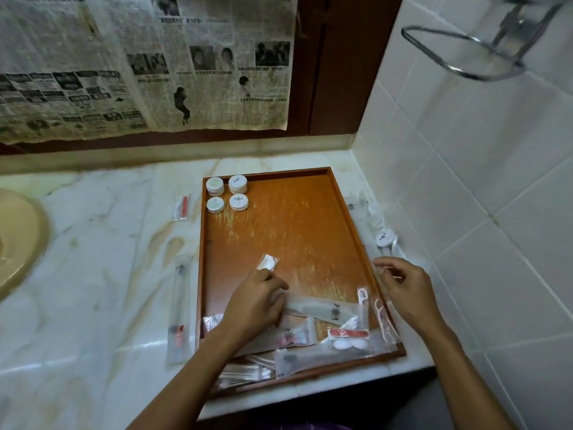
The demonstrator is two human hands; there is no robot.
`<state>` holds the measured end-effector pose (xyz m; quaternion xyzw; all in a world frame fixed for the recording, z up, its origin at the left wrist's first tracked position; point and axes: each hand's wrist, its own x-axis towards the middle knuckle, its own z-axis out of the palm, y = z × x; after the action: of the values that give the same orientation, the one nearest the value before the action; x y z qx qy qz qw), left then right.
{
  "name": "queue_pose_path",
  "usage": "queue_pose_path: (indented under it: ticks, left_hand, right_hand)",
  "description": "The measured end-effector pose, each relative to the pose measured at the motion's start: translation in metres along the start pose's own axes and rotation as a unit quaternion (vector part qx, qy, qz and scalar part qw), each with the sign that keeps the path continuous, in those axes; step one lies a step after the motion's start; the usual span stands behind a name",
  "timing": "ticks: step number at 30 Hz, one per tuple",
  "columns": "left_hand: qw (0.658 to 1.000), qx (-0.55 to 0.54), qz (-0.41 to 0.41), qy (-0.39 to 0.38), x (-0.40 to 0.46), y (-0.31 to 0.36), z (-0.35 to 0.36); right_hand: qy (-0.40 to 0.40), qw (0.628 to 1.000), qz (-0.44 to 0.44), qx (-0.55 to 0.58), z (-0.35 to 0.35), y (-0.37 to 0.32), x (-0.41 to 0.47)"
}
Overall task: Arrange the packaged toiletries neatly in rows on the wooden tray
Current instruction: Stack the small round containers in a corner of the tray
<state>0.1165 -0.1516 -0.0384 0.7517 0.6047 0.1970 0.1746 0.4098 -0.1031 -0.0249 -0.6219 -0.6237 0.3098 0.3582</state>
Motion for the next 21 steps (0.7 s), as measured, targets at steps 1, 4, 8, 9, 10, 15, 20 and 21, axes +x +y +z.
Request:
queue_pose_path:
  ticks: [1, 4, 8, 9, 10, 15, 20, 21]
  left_hand:
    - [1.0, 0.002, 0.008, -0.006, 0.006, 0.004, 0.003]
    - [0.999, -0.001, 0.031, -0.028, 0.029, 0.021, 0.013]
    - [0.996, 0.023, 0.078, -0.049, 0.062, 0.045, 0.025]
    - [0.995, 0.025, 0.085, -0.049, 0.07, 0.05, 0.027]
    - [0.994, 0.024, 0.092, -0.052, 0.079, 0.055, 0.029]
    - [0.989, 0.004, 0.12, -0.084, 0.124, 0.07, 0.042]
    - [0.987, 0.009, 0.145, -0.075, 0.169, 0.083, 0.056]
    - [0.986, 0.017, 0.146, -0.073, 0.176, 0.086, 0.059]
  right_hand:
    - [0.01, 1.0, 0.002, -0.004, -0.006, 0.005, 0.0]
    - [0.034, 0.999, 0.021, -0.014, -0.019, 0.019, -0.004]
    - [0.063, 0.996, 0.05, -0.036, -0.029, 0.035, -0.007]
    - [0.07, 0.995, 0.058, -0.037, -0.028, 0.038, -0.007]
    - [0.078, 0.994, 0.066, -0.035, -0.028, 0.039, -0.007]
    - [0.117, 0.99, 0.07, -0.044, -0.017, 0.036, 0.005]
    - [0.088, 0.975, 0.063, -0.195, -0.008, 0.036, 0.023]
    - [0.065, 0.971, 0.067, -0.218, -0.007, 0.038, 0.025]
